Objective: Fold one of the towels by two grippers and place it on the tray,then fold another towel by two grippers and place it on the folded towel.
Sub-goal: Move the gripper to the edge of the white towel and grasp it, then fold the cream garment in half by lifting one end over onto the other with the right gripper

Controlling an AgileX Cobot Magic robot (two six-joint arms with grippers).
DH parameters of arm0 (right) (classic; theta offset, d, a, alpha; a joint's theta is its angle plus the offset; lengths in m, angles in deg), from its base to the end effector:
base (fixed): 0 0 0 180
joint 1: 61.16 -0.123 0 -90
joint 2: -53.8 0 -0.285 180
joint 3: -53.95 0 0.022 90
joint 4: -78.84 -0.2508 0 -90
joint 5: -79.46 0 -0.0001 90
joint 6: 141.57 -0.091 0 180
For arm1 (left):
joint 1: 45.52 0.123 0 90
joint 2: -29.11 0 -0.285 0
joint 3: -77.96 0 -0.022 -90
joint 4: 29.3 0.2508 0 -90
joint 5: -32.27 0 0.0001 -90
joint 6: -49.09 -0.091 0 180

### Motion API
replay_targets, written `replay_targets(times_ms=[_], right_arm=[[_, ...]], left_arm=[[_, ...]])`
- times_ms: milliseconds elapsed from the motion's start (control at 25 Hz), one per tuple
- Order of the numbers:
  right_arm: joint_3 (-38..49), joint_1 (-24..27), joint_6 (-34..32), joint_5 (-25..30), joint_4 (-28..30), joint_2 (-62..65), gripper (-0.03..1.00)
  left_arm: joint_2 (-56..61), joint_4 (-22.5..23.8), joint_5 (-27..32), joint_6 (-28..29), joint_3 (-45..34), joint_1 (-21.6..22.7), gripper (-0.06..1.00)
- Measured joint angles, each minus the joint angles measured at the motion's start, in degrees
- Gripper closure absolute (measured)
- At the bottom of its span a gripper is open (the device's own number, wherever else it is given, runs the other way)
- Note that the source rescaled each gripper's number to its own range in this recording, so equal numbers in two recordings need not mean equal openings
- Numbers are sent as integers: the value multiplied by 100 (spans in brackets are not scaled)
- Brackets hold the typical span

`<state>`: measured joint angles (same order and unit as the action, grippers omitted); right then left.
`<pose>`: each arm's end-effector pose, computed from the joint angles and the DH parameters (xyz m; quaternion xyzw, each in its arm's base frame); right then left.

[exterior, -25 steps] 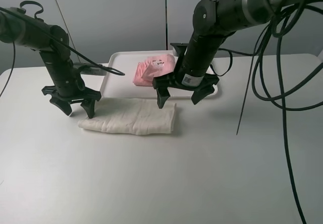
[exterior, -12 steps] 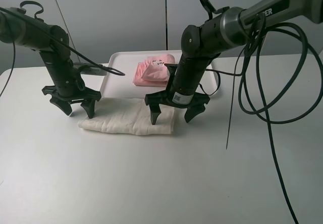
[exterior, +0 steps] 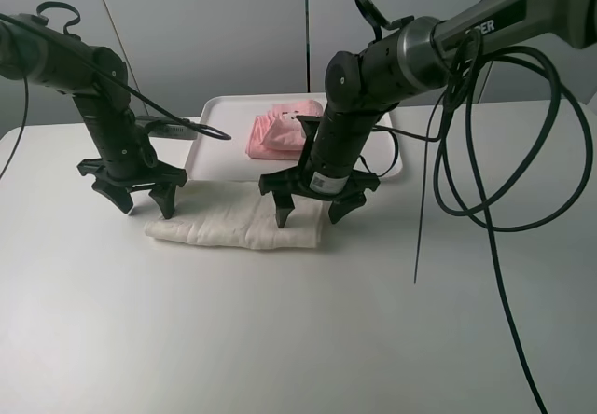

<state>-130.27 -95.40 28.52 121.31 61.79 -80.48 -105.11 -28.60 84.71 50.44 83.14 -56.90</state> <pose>0.3368 0.2508 0.0944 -0.1070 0.9861 0.1249 0.0246 0.3972 -0.0790 0.0954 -0.0912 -0.9957 -0.0062 0.0123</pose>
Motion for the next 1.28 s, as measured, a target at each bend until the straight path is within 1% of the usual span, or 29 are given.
replay_targets(times_ms=[80,320,600,680,720,760,840,920,1000,1040,1280], right_arm=[[0,0,0,-42,0,0,19],[0,0,0,-116,0,-45,19],[-215,0,0,134,131,-209,20],[-217,0,0,148,145,-222,22],[-217,0,0,148,162,-222,25],[-217,0,0,148,188,-222,31],[-217,0,0,99,272,-244,46],[-217,0,0,-3,290,-269,69],[-217,-22,0,-87,244,-282,90],[-217,-33,10,-98,232,-282,93],[-217,-33,81,-101,232,-270,93]], left_arm=[[0,0,0,0,0,0,6],[0,0,0,-35,0,0,6],[-10,0,-11,-35,0,0,6],[-10,0,-11,-35,0,0,6],[-10,0,-11,-35,0,0,6],[-10,0,-11,-35,0,0,6],[-10,0,-11,-35,0,0,6],[-10,0,-11,-35,0,0,6],[-10,0,-11,-35,0,0,6],[-10,0,-11,-35,0,0,6],[-10,0,-11,-35,0,0,6]])
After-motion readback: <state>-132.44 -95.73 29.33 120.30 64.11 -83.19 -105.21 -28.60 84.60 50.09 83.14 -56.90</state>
